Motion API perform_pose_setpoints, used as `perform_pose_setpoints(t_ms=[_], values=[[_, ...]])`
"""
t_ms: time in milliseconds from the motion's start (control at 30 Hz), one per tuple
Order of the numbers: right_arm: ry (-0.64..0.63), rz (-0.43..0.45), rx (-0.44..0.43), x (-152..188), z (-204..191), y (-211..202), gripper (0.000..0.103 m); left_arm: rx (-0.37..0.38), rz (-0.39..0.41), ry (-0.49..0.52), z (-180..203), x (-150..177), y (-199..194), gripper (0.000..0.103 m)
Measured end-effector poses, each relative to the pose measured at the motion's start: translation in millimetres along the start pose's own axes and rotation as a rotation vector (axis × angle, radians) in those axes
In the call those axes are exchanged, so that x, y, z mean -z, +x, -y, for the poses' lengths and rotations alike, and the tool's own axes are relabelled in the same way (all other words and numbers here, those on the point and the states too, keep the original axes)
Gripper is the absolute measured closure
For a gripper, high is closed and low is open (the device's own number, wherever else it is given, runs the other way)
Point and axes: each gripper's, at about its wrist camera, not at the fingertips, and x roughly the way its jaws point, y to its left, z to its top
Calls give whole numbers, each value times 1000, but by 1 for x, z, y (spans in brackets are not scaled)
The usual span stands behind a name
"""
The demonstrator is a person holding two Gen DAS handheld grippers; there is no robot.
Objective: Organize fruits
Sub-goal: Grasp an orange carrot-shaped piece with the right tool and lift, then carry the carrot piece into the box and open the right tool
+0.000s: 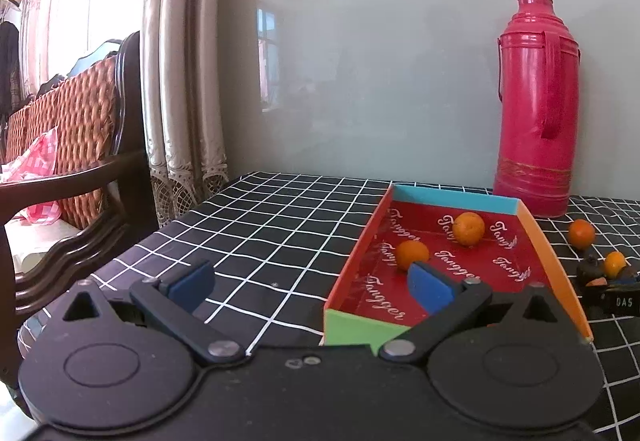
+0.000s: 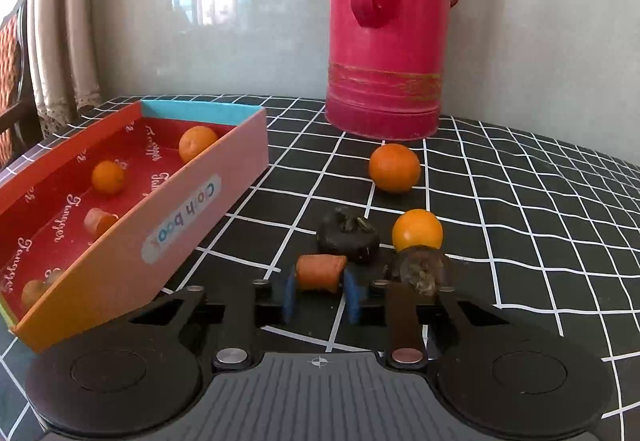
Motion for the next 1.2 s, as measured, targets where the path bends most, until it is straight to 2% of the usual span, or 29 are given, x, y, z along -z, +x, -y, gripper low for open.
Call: perform_pose_setpoints(t_ms=[133, 333, 433, 567, 633, 667, 700, 833, 1000, 1200], values=[[-13, 52, -16, -2, -5, -10, 81, -7, 5, 0, -3, 0, -2, 6], [-18, 252, -105, -7, -24, -46, 81, -27, 6, -2, -12, 2, -4, 6], [-43, 314, -166, -8, -42, -56, 81, -35, 3, -8, -17, 3, -4, 6], [-110, 309, -207, -4, -70, -54, 80, -21, -6, -11, -18, 3, -4, 6], [-152, 311, -190, 0, -80, -52, 79, -14, -5, -5, -17, 3, -5, 6], [-156, 320, -177, 2, -83, -52, 66, -15, -7, 1, -16, 3, -5, 6], [-143, 327, -188, 1, -81, -53, 56, -12, -10, 7, -15, 3, -5, 6], [-104, 357, -176, 1, -74, -57, 53, -8, -10, 6, -15, 3, -7, 6], [-58, 342, -139, 3, -54, -57, 42, 3, -18, -13, -12, 1, -9, 6], [-37, 348, -81, 8, -25, -71, 39, 50, -14, -11, 6, -4, -15, 6]])
